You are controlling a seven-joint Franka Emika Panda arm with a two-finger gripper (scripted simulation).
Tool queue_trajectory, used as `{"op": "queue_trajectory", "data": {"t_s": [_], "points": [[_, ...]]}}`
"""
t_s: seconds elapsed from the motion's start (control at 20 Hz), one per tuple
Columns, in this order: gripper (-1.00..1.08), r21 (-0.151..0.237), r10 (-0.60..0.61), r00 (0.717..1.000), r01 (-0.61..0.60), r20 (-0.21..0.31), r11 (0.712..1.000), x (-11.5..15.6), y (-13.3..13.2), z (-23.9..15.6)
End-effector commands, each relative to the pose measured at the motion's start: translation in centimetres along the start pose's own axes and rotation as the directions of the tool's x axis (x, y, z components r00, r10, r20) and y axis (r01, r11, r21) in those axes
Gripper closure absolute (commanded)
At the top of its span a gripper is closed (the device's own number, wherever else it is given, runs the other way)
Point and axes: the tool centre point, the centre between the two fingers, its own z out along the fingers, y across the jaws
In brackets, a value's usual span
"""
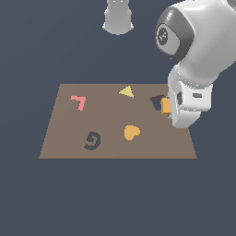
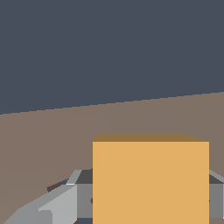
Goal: Insert a designated object into the corresponding slot on a board.
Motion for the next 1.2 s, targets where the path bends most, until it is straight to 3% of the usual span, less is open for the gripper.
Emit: {"op": "queue_trajectory", "data": {"t_s": [0.0, 0.55, 0.85, 1.15], "points": [[1.08, -0.001, -0.089, 0.996, 0.089, 0.000, 0.996, -0.5, -0.8, -0.1], [1.08, -0.001, -0.328, 0.945, 0.328, 0.001, 0.945, -2.3, -2.6, -0.2], [1.08, -0.001, -0.381, 0.925, 0.381, 0.001, 0.925, -2.8, -2.9, -0.2], [1.08, 0.000, -0.386, 0.923, 0.386, 0.001, 0.923, -2.9, -3.0, -0.1]]}}
